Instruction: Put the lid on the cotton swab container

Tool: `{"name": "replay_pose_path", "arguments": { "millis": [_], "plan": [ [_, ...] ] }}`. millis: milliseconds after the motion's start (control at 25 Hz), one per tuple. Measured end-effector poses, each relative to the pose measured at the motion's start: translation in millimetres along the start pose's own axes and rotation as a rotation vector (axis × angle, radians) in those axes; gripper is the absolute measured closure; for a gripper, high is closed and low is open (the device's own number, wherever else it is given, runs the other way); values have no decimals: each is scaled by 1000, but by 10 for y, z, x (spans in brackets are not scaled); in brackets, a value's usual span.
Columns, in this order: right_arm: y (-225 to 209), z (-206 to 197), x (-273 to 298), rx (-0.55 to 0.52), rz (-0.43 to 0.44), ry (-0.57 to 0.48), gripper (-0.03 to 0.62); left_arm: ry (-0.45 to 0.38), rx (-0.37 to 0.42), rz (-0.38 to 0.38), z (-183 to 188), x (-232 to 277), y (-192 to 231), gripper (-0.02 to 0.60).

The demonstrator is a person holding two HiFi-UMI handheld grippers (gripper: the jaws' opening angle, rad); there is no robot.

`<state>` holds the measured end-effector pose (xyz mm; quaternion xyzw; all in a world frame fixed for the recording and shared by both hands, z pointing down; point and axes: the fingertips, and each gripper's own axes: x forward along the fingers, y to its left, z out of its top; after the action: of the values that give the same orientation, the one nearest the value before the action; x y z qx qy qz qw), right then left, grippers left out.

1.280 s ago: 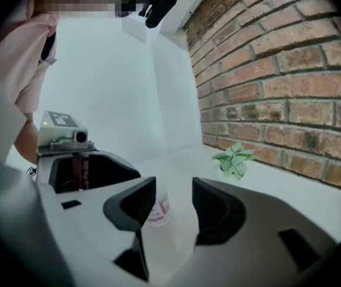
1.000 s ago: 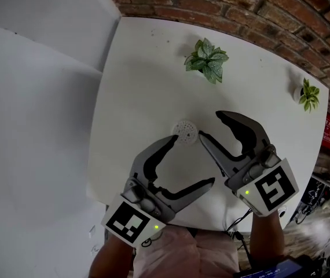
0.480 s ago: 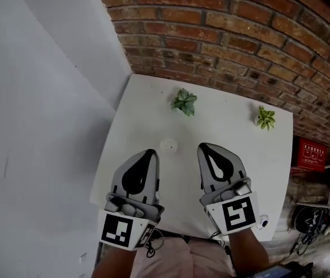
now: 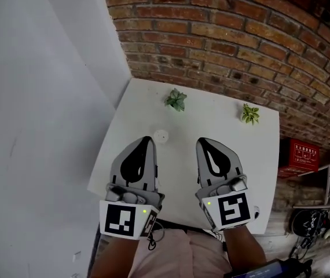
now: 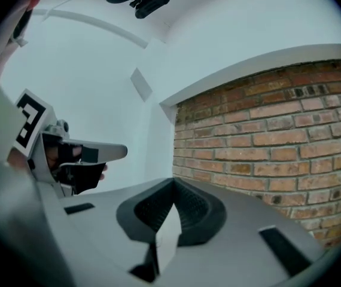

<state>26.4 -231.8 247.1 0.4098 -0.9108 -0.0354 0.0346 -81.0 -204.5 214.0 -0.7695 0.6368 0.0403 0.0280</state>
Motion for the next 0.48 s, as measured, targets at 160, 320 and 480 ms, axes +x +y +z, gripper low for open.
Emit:
{"name": "replay_pose_path", "arguments": {
  "millis": [160,320,480],
  "plan": [
    [15,32,-131,-2,6,15,591,-4,6,8,64,-59,-93,581],
    [-2,71,-210,-1,-1,-10,591,-3,20,1,55,-111,-203,581],
    [6,10,-270,7,8,21,590,-4,30,2,54,-129,-254,581]
  ]
}}
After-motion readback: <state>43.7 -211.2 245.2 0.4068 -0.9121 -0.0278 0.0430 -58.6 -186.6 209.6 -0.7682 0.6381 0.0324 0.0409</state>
